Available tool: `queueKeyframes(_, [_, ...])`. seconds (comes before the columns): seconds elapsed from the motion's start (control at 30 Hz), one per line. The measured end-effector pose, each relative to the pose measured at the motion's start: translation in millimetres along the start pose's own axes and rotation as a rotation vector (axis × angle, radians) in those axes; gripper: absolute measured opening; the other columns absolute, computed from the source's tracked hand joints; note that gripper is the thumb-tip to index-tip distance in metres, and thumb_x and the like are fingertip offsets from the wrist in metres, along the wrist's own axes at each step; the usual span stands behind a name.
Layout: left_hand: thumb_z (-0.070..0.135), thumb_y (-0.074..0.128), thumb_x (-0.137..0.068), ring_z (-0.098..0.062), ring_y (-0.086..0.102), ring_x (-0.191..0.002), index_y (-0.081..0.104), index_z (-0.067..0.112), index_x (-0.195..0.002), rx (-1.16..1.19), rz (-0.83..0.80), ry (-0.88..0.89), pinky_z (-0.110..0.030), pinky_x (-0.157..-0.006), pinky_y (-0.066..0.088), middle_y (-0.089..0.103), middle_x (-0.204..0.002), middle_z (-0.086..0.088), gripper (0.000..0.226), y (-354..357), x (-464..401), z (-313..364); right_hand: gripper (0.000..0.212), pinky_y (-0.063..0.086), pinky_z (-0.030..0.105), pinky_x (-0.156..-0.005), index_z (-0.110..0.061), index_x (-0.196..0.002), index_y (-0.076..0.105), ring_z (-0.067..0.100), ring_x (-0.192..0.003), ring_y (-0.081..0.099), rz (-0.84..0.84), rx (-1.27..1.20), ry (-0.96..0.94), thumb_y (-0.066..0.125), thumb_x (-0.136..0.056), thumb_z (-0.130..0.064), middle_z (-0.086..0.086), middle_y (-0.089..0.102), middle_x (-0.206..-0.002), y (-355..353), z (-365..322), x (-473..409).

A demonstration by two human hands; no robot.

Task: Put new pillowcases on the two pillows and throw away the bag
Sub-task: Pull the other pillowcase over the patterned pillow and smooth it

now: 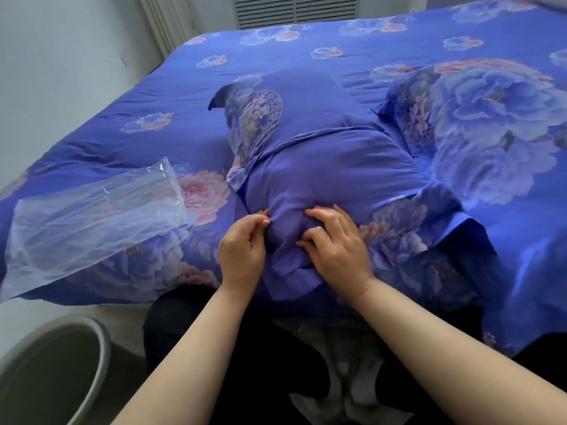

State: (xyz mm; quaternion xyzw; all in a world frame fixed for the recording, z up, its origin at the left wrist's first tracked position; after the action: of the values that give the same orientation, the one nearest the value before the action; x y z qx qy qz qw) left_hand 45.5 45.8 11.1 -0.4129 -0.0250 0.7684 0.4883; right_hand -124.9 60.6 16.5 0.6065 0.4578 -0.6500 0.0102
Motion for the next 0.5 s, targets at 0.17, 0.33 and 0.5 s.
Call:
queueKeyframes(0.17, [0.012, 0.049, -0.092, -0.014, 0.059, -0.074, 0.053, 0.018, -0.085, -0.056, -0.101, 0.016, -0.02, -0.065, 0.038, 0.068, -0.083, 0.01, 0.01, 0, -27, 8, 0.025, 0.049, 0.036, -0.084, -0.008, -0.082, 0.064, 0.026, -0.092, 0.065, 0.008, -0.032, 0.078, 0.054, -0.095, -0.026, 0.006, 0.068, -0.099, -10, 9, -17])
queueKeyframes(0.33, [0.045, 0.051, -0.086, -0.008, 0.061, -0.091, 0.053, 0.025, -0.099, 0.001, -0.226, 0.038, -0.019, -0.077, 0.044, 0.067, -0.109, 0.008, 0.024, 6, -11, 16, 0.03, 0.047, 0.035, -0.058, -0.009, -0.084, 0.062, 0.025, -0.062, 0.06, 0.001, -0.044, 0.213, 0.047, -0.096, -0.033, 0.001, 0.066, -0.074, -17, 8, -36])
queueKeyframes(0.5, [0.036, 0.062, -0.082, -0.006, 0.053, -0.119, 0.055, 0.023, -0.106, 0.103, -0.061, -0.025, -0.018, -0.097, 0.04, 0.055, -0.134, 0.008, 0.028, -9, 24, -2, 0.029, 0.038, 0.028, -0.066, -0.007, -0.08, 0.06, 0.025, -0.063, 0.055, 0.004, -0.081, 0.174, 0.048, -0.093, -0.03, 0.004, 0.062, -0.073, -16, 0, -42])
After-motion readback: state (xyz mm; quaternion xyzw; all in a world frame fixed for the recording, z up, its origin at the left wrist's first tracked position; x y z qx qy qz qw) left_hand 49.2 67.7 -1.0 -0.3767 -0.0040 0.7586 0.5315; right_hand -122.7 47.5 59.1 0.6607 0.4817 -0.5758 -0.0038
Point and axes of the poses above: each hand's wrist, its own x-axis away from the middle knuckle, its own y-axis out of the palm, z = x × y, the point moved 8 cm from there along -x, towards the middle knuckle
